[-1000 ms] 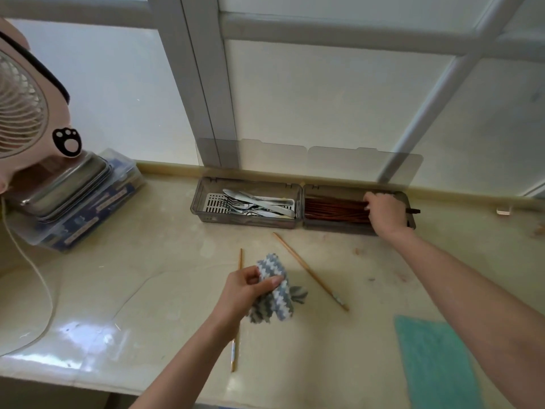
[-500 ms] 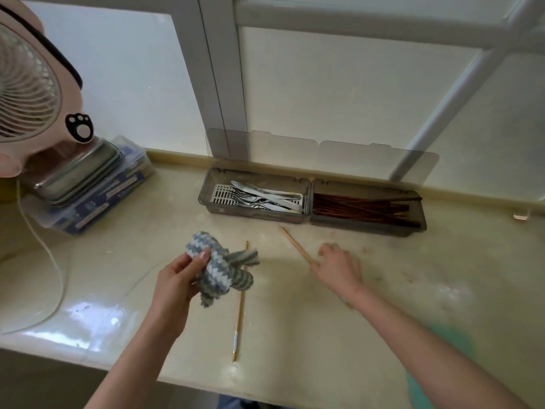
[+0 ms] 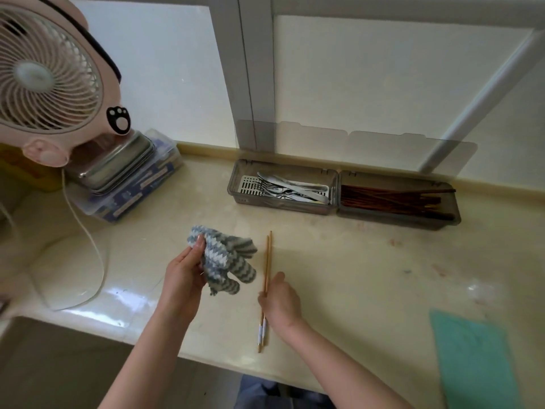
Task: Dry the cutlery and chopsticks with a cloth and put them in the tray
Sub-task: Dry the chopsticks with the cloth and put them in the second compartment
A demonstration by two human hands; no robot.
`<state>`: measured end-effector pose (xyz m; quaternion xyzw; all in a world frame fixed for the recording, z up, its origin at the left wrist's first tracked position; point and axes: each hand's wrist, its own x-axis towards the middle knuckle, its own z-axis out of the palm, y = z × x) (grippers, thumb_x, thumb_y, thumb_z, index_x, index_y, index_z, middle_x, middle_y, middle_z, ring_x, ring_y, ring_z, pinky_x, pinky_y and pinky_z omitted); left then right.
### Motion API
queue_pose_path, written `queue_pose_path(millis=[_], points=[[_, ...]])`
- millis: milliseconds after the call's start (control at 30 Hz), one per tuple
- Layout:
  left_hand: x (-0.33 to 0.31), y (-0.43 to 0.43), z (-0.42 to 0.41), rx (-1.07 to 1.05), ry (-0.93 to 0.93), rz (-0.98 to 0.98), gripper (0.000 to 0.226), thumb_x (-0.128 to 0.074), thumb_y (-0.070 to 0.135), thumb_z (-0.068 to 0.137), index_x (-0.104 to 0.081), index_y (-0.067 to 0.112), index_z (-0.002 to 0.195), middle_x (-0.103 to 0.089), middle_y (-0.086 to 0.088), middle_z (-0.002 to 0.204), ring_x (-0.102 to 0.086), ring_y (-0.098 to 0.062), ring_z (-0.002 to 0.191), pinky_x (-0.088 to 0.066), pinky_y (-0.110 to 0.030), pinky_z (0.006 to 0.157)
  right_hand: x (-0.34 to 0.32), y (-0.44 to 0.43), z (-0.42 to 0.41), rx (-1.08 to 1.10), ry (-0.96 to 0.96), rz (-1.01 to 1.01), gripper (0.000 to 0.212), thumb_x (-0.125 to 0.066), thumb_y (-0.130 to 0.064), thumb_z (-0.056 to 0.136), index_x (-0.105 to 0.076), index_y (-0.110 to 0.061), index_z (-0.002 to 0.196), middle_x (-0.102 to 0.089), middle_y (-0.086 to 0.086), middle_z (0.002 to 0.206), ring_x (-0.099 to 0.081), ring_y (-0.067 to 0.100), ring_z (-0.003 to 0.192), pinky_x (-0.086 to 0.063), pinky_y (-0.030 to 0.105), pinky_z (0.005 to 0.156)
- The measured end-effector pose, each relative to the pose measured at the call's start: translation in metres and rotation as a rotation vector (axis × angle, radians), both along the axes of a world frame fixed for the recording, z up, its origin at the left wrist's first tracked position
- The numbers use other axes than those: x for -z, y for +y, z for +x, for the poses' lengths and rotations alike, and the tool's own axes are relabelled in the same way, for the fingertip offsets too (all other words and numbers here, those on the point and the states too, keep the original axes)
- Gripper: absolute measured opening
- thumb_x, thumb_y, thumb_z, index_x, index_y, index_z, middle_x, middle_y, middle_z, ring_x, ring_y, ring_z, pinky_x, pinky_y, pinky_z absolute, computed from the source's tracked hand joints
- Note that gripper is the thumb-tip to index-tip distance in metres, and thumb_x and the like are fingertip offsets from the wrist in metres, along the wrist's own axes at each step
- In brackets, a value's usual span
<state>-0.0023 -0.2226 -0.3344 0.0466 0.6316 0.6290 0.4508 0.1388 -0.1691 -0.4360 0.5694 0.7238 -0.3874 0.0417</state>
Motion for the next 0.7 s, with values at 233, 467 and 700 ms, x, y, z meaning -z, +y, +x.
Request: queue_pose_path(millis=[233,467,700], points=[[0.009,0.000,0.000,0.025,-0.007,-0.061,0.036,-0.052,0.030,0.091,-0.062,0.000,0.107,-0.065,-0.017,0.097,-0.064,-0.023,0.080,-0.053,-0.029,0.065,-0.002,-0.003,-0.008,-0.081,-0.133,0.021,0.023,-0.050,-0.012,0.090,-0.053,-0.005,0.111,-0.063,0.014,0.115,-0.060,0.031,0.107,-0.046,0.030,0.080],[0.009,0.001,-0.002,0.148,-0.041,-0.009,0.041,-0.035,0.035,0.098,-0.064,0.007,0.102,-0.074,-0.008,0.088,-0.071,-0.018,0.078,-0.053,-0.033,0.068,-0.033,0.024,0.019,0.068,0.211,-0.165,0.011,-0.049,-0.017,0.093,-0.049,-0.010,0.101,-0.065,0.009,0.090,-0.060,0.015,0.067,-0.045,0.024,0.053],[0.001,0.024,0.023,0.317,-0.105,0.044,0.039,-0.029,0.025,0.101,-0.064,0.008,0.099,-0.073,-0.006,0.084,-0.068,-0.018,0.077,-0.050,-0.029,0.065,-0.091,0.037,0.031,-0.101,0.685,-0.464,0.012,-0.047,-0.010,0.097,-0.051,-0.021,0.092,-0.053,-0.001,0.068,-0.039,0.002,0.042,-0.030,0.015,0.039]])
